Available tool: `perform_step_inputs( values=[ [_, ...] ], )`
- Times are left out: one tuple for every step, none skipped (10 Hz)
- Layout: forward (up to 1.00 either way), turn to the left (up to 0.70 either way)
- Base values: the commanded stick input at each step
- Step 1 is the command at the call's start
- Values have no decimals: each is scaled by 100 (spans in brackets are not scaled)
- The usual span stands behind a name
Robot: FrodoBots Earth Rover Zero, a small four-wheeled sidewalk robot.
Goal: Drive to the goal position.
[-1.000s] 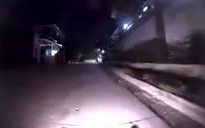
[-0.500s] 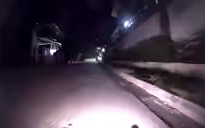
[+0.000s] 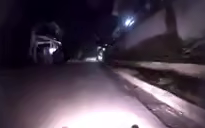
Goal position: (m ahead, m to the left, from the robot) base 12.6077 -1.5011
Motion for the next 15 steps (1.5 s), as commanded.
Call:
perform_step_inputs(
  values=[
    [70,0],
    [70,0],
    [70,0],
    [70,0],
    [70,0],
    [70,0],
    [70,0],
    [70,0],
    [70,0],
    [70,0],
    [70,0],
    [70,0],
    [70,0],
    [70,0],
    [70,0]
  ],
)
